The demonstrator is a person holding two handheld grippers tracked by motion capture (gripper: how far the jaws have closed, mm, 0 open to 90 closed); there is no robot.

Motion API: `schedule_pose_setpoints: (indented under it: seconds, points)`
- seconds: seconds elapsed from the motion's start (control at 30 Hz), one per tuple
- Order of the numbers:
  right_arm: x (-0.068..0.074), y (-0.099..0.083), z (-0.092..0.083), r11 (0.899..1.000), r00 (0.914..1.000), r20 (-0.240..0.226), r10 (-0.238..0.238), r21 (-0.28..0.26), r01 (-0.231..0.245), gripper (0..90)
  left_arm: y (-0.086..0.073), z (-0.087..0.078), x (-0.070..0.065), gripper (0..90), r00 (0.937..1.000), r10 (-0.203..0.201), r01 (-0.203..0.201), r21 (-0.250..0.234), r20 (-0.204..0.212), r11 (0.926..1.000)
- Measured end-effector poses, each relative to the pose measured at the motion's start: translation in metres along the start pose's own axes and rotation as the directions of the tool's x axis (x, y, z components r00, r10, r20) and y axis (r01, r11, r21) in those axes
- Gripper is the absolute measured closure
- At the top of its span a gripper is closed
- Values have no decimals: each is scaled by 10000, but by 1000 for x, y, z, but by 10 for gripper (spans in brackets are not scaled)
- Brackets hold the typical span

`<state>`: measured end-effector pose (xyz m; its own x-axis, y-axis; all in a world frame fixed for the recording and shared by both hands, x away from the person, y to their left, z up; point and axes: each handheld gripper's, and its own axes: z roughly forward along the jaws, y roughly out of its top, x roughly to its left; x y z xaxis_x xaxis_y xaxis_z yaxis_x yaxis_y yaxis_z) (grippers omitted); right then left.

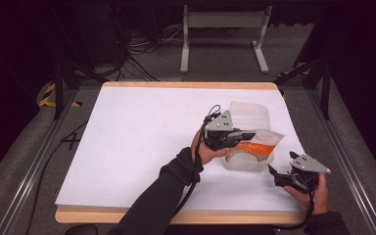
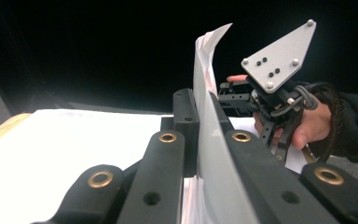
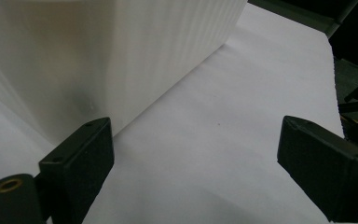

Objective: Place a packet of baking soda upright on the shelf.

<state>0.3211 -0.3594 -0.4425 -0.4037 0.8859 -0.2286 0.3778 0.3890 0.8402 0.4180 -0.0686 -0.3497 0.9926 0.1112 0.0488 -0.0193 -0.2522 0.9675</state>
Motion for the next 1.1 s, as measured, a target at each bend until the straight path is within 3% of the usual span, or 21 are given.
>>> schedule_pose_setpoints:
  seconds: [0.37, 0.57, 0.77, 0.83, 0.93, 1.07, 1.1]
  points:
    - [1, 0, 0, 10000, 10000, 22, -44, 25, 44, 115, 9, -12, -2, 863, 9982, 506, -487, 580, -319, 9971]
    - [1, 0, 0, 10000, 10000, 17, -43, 26, 43, 115, 11, -18, -3, 781, 9947, 788, -734, 804, -666, 9941]
    - [1, 0, 0, 10000, 10000, 31, -65, 33, 65, 115, 14, -25, -8, 647, 9846, 1241, -1087, 1244, -1231, 9863]
    - [1, 0, 0, 10000, 10000, 11, -49, 24, 49, 115, 15, -27, -9, 563, 9776, 1365, -1148, 1380, -1604, 9838]
    - [1, 0, 0, 10000, 10000, 20, -51, 32, 51, 115, 15, -31, -10, 510, 9748, 1406, -1168, 1406, -1734, 9831]
    - [1, 0, 0, 10000, 10000, 14, -29, 21, 29, 115, 16, -39, -13, 427, 9596, 1551, -1189, 1613, -2348, 9797]
    - [1, 0, 0, 10000, 10000, 22, -23, 21, 23, 115, 16, -43, -14, 412, 9588, 1560, -1184, 1651, -2374, 9791]
